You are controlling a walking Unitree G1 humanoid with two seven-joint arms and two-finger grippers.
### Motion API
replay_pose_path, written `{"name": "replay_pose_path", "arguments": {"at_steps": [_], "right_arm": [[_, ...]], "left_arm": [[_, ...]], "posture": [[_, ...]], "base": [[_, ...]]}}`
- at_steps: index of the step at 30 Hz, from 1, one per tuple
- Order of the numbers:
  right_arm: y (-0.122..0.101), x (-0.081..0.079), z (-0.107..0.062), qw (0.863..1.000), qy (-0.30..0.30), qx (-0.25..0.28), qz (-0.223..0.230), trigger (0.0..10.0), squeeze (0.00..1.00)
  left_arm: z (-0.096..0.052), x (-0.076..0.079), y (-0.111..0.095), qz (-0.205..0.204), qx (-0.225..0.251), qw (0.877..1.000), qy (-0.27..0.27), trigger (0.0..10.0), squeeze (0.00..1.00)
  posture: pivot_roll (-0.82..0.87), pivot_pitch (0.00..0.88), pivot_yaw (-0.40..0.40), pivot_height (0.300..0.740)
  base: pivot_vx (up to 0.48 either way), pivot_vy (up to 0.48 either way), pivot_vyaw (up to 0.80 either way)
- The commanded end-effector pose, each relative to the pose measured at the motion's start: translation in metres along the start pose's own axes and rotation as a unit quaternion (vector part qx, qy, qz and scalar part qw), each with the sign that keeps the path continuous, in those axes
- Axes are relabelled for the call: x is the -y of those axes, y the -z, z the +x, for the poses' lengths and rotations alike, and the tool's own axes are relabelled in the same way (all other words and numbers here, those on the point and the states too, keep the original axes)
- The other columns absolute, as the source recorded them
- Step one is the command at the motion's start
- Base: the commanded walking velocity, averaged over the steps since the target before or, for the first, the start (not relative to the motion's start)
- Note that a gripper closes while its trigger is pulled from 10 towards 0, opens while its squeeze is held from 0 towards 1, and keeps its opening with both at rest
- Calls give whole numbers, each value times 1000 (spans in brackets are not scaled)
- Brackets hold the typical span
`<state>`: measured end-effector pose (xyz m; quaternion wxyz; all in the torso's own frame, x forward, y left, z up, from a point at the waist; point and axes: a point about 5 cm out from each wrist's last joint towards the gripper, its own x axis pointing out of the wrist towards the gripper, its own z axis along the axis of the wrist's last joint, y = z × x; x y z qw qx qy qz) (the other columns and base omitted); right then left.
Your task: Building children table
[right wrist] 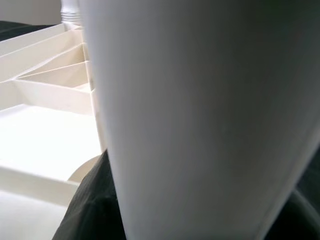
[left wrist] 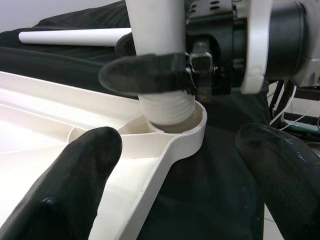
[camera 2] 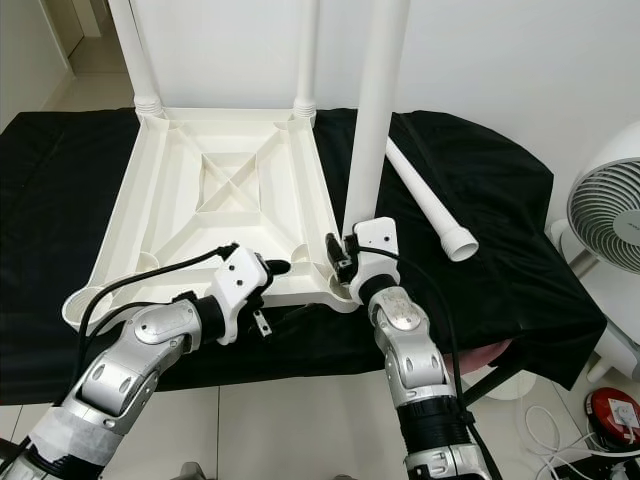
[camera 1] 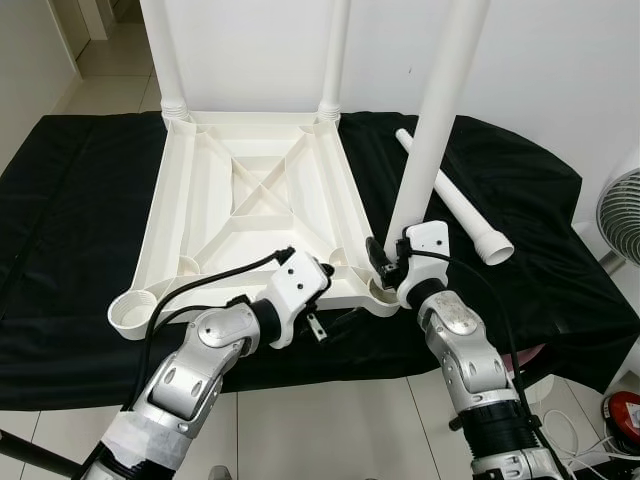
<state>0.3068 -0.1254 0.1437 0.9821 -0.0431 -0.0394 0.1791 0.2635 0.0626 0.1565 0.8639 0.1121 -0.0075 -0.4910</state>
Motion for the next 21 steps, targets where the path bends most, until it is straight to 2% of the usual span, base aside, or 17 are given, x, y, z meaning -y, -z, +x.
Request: {"name": "replay_pose_path", "arguments": {"at_steps": [1, 3, 12, 14, 21], "right_arm": [[6, -2, -4, 1000, -17, -7, -6, 10000, 0], [8, -3, -7, 999, -29, -3, -13, 10000, 0], [25, 3, -13, 999, -43, -18, -9, 10000, 0], [32, 8, -12, 999, -41, -26, -4, 10000, 0], [38, 9, -9, 998, -54, -28, -6, 10000, 0]], "left_arm": [[1, 8, -1, -10, 0, 1000, 30, 10000, 0], [0, 9, -2, -23, -4, 999, 32, 10000, 0], [-1, 10, -6, -22, -5, 999, 32, 10000, 0], [-1, 11, -7, -22, -6, 999, 32, 10000, 0], [-1, 11, -7, -24, -8, 999, 32, 10000, 0]], "posture": [[-47, 0, -41, 740], [-47, 0, -41, 740], [-43, 0, -39, 740], [-44, 0, -38, 740], [-45, 0, -37, 740]], "base": [[0, 0, 0], [0, 0, 0], [0, 0, 0], [0, 0, 0], [0, 0, 0]]}}
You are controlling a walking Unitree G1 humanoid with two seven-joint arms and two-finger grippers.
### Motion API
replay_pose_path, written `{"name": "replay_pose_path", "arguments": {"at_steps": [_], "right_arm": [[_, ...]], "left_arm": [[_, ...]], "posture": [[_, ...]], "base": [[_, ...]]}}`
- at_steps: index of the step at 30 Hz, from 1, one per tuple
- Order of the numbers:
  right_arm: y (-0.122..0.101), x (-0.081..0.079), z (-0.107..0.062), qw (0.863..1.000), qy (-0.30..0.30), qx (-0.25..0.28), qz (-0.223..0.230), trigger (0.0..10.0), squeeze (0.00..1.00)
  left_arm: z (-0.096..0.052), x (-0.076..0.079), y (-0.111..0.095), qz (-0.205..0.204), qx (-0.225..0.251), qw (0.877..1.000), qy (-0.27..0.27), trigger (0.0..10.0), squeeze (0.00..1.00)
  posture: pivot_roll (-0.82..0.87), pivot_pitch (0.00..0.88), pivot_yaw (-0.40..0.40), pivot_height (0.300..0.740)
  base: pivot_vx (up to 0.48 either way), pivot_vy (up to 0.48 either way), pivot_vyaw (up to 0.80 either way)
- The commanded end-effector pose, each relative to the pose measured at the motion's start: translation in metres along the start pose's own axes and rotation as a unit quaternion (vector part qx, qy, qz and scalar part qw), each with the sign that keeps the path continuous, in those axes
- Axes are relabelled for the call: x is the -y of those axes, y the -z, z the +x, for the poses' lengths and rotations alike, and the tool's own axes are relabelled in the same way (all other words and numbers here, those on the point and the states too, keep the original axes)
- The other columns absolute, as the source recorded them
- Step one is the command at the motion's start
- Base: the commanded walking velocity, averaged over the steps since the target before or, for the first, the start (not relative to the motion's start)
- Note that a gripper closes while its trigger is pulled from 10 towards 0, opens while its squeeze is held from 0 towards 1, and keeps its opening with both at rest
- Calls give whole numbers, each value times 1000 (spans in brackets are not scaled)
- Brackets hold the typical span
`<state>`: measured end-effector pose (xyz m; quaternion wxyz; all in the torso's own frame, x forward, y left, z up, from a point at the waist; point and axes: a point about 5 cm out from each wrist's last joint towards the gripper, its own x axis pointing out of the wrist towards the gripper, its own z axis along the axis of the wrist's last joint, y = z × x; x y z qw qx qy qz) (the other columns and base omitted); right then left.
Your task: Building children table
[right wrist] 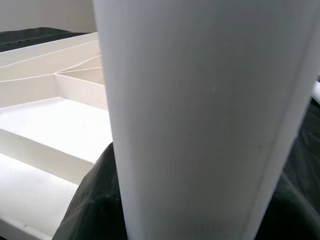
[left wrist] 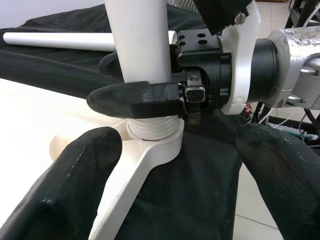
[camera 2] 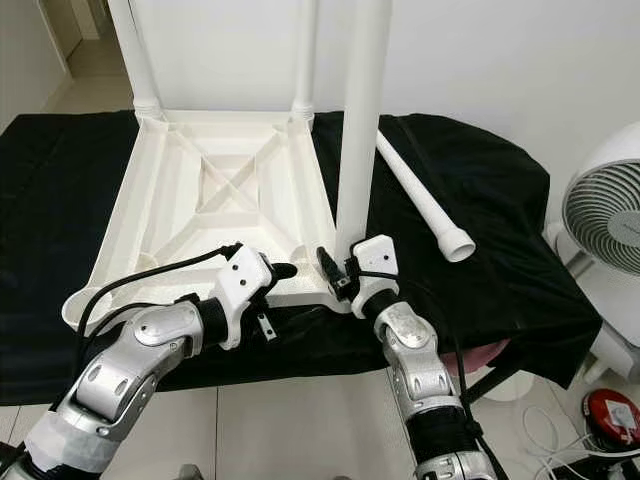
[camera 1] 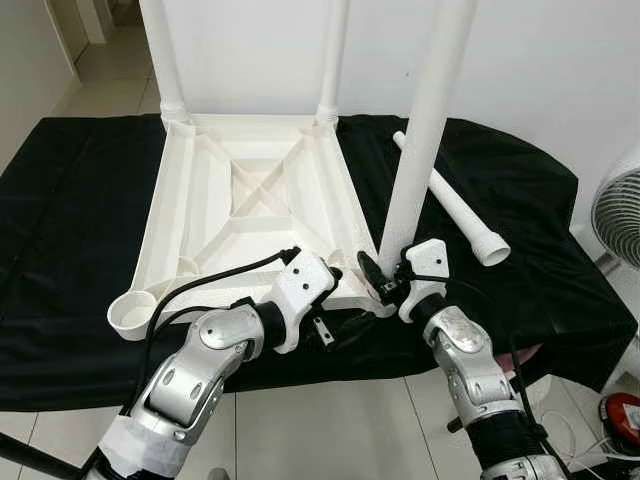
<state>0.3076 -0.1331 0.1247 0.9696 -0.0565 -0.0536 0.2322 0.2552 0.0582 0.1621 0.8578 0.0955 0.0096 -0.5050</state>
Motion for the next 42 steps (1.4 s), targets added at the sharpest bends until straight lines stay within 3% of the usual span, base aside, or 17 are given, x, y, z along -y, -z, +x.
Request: {"name": "replay_pose_path", "arguments": {"at_steps": [1, 9, 17, 20, 27, 35, 42], "right_arm": [[18, 1, -6, 999, -10, -41, 10, 10000, 0], [20, -5, -8, 998, -61, -24, 26, 10000, 0], [22, -5, -10, 998, -60, -18, 28, 10000, 0], [27, -3, -15, 995, -32, -15, 93, 10000, 0], [39, -3, -18, 988, -4, -31, 151, 10000, 0], [41, -5, -18, 988, 2, -37, 151, 10000, 0], [42, -11, -14, 992, -19, -65, 107, 10000, 0]], "left_arm": [[1, 3, -1, -1, -3, 1000, 16, 10000, 0], [0, 2, -5, -2, 0, 1000, 11, 10000, 0], [0, 3, -6, -3, 1, 1000, 11, 10000, 0], [0, 3, -8, -3, 3, 1000, 10, 10000, 0], [-2, 3, -8, -2, 2, 1000, 12, 10000, 0], [-2, 3, -9, -3, 1, 1000, 12, 10000, 0], [-3, 2, -9, -4, 0, 1000, 8, 10000, 0]], "posture": [[-45, 0, -37, 740], [-41, 0, -41, 740], [-46, 0, -41, 740], [-48, 0, -38, 740], [-50, 0, -32, 740], [-49, 0, -34, 740], [-48, 0, -34, 740]], "base": [[0, 0, 0], [0, 0, 0], [0, 0, 0], [0, 0, 0], [0, 0, 0], [0, 0, 0], [0, 0, 0]]}}
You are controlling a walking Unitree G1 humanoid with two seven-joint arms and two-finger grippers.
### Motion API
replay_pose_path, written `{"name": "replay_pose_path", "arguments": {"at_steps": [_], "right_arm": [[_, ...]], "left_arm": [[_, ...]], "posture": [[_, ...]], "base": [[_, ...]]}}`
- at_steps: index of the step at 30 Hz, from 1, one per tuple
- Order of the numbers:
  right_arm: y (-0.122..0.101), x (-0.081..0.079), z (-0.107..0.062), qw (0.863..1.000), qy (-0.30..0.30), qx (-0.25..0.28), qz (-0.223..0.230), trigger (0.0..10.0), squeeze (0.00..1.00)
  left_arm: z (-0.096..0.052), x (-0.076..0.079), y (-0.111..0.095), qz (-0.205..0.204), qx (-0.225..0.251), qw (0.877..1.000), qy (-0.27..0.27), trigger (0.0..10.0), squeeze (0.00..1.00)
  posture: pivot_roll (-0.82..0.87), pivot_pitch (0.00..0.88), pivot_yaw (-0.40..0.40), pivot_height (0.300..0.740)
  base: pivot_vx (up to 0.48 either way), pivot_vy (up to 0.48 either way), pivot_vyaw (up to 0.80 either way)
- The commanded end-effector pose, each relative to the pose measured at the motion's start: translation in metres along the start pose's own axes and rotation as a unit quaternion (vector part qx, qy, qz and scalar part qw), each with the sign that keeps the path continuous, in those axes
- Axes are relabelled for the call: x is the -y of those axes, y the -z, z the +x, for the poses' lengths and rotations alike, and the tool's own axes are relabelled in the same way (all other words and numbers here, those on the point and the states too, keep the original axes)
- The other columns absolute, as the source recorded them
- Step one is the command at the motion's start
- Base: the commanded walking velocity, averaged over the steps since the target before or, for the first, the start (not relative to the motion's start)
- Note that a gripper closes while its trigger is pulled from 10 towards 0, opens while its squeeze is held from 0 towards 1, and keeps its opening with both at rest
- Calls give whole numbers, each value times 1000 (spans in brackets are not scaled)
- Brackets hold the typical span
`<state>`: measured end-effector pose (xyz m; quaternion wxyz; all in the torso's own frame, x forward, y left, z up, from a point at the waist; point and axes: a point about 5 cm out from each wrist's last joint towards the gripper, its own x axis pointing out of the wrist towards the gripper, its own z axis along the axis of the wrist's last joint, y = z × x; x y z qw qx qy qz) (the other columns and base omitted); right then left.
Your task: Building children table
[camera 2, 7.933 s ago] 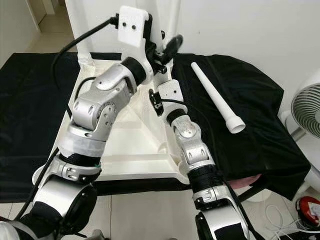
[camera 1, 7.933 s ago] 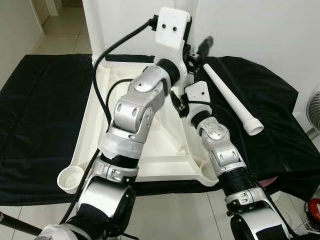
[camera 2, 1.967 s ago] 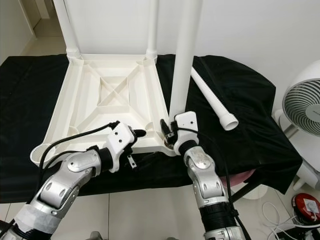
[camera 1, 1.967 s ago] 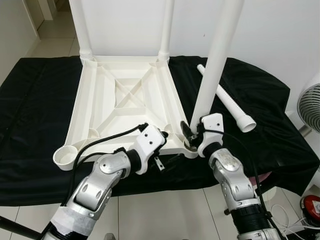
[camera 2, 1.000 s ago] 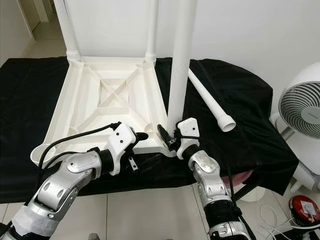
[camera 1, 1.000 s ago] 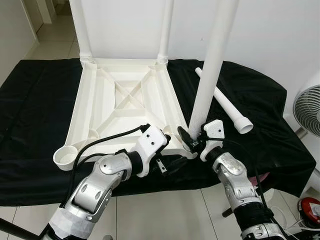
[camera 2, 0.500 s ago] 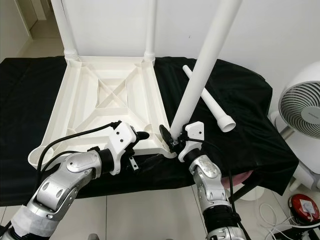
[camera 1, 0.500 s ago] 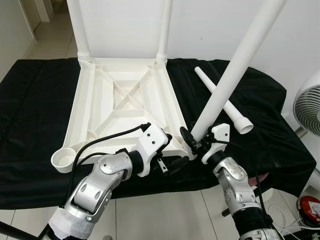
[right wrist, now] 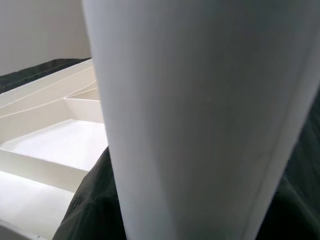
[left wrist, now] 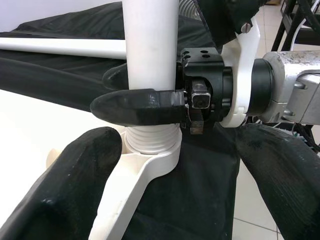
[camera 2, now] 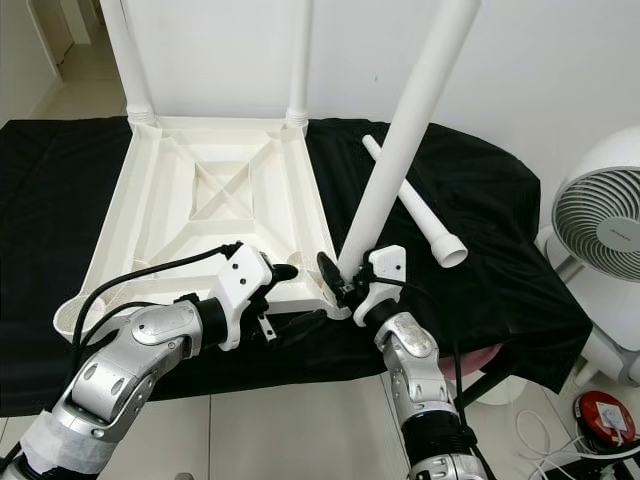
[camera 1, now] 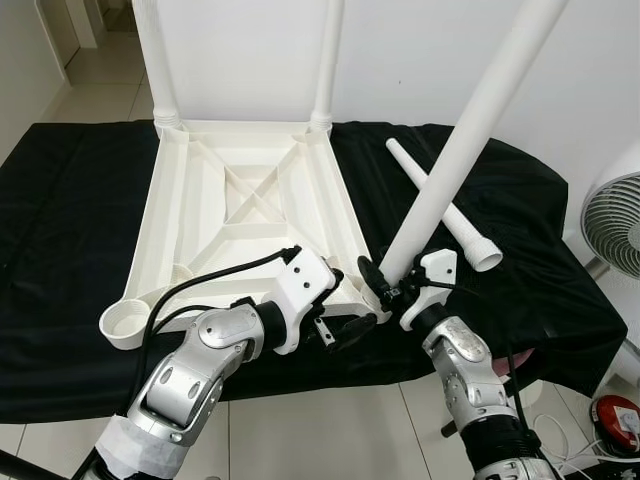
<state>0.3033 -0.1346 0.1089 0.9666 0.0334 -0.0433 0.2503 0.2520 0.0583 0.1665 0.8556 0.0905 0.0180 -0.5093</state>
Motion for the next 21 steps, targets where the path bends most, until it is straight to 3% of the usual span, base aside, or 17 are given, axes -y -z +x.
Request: {"name": "replay_pose_path", "arguments": {"at_steps": [1, 16, 21], "right_arm": [[24, -1, -5, 997, 2, -80, 9, 10000, 0], [12, 0, 7, 996, 49, -65, -21, 10000, 0], [13, 3, 7, 991, 122, -53, -12, 10000, 0]], "left_arm": [[-1, -1, -5, 4, 5, 1000, 1, 10000, 0], [-2, -3, -6, 2, 5, 1000, -10, 10000, 0], [-4, -4, -6, 1, 4, 1000, -13, 10000, 0]], "posture": [[-48, 0, -33, 740], [-44, 0, -35, 740], [-36, 0, -39, 740]], "base": [[0, 0, 0], [0, 0, 0], [0, 0, 0]]}}
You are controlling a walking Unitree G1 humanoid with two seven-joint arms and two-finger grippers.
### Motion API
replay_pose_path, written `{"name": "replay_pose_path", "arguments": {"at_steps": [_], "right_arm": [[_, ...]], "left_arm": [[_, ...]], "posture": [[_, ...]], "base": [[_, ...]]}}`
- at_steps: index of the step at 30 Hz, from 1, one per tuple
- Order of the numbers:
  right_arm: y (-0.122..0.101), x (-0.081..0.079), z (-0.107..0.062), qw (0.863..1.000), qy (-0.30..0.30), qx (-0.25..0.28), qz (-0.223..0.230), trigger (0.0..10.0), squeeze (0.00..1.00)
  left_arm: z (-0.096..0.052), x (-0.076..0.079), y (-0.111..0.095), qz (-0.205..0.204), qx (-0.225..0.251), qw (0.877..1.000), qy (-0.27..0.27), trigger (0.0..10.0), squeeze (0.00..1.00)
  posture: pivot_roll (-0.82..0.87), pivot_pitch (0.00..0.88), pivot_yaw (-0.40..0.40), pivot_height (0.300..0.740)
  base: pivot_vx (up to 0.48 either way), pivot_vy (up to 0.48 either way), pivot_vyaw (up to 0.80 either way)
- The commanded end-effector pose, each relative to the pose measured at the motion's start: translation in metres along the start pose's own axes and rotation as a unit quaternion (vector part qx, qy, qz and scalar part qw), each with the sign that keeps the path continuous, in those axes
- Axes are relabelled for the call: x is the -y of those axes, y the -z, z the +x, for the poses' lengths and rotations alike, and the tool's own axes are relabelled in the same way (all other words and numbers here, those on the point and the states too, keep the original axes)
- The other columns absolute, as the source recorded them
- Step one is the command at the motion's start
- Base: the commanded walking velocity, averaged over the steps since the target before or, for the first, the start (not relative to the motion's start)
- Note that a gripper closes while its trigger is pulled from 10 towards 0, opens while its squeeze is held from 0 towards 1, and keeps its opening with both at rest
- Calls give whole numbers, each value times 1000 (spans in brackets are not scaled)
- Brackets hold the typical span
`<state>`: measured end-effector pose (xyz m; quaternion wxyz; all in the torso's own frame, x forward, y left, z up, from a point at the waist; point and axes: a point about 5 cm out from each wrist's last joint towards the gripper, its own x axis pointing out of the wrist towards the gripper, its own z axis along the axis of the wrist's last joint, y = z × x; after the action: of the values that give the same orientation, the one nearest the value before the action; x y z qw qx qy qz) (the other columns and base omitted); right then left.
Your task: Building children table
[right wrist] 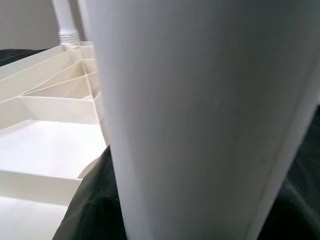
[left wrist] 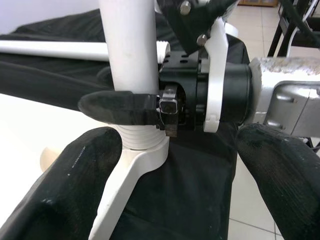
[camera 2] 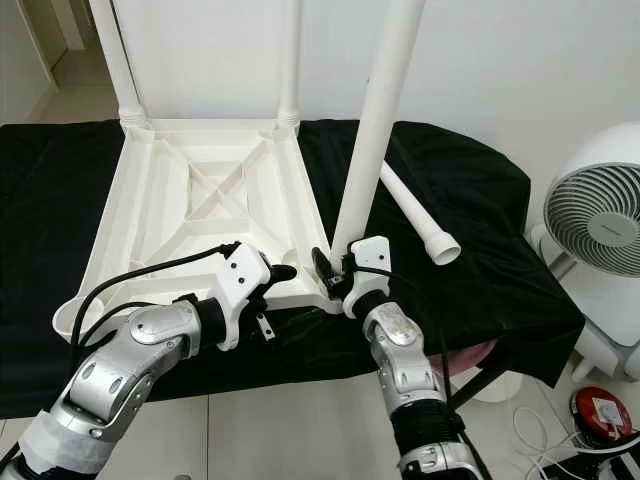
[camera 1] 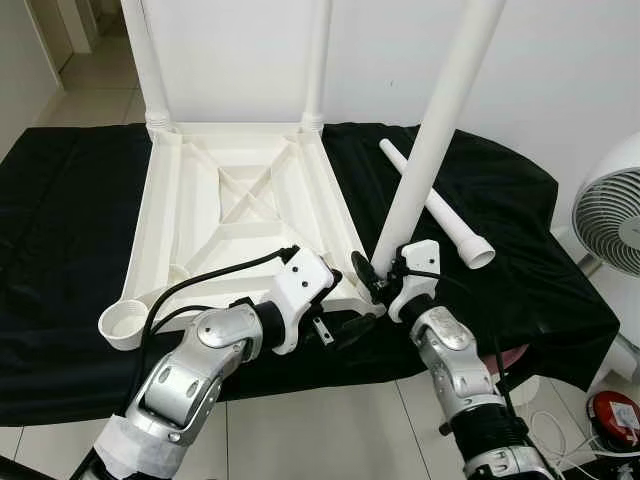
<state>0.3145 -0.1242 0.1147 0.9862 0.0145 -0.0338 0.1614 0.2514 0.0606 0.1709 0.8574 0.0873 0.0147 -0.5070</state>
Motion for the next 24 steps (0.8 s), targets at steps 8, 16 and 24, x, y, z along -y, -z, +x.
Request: {"name": "replay_pose_path", "arguments": {"at_steps": [8, 16, 24], "right_arm": [[13, 16, 1, 991, 126, -43, 15, 10000, 0], [17, 23, 5, 975, 209, -72, 2, 10000, 0], [20, 19, 9, 956, 284, -79, 9, 10000, 0]], "left_arm": [[0, -3, -3, 2, 1, 1000, -8, 10000, 0], [2, -4, -4, 3, 3, 1000, -7, 10000, 0], [5, -3, -6, 4, 7, 1000, -6, 10000, 0]], "posture": [[-39, 0, -37, 740], [-43, 0, -39, 740], [-40, 0, -45, 740]], "base": [[0, 0, 0], [0, 0, 0], [0, 0, 0]]}}
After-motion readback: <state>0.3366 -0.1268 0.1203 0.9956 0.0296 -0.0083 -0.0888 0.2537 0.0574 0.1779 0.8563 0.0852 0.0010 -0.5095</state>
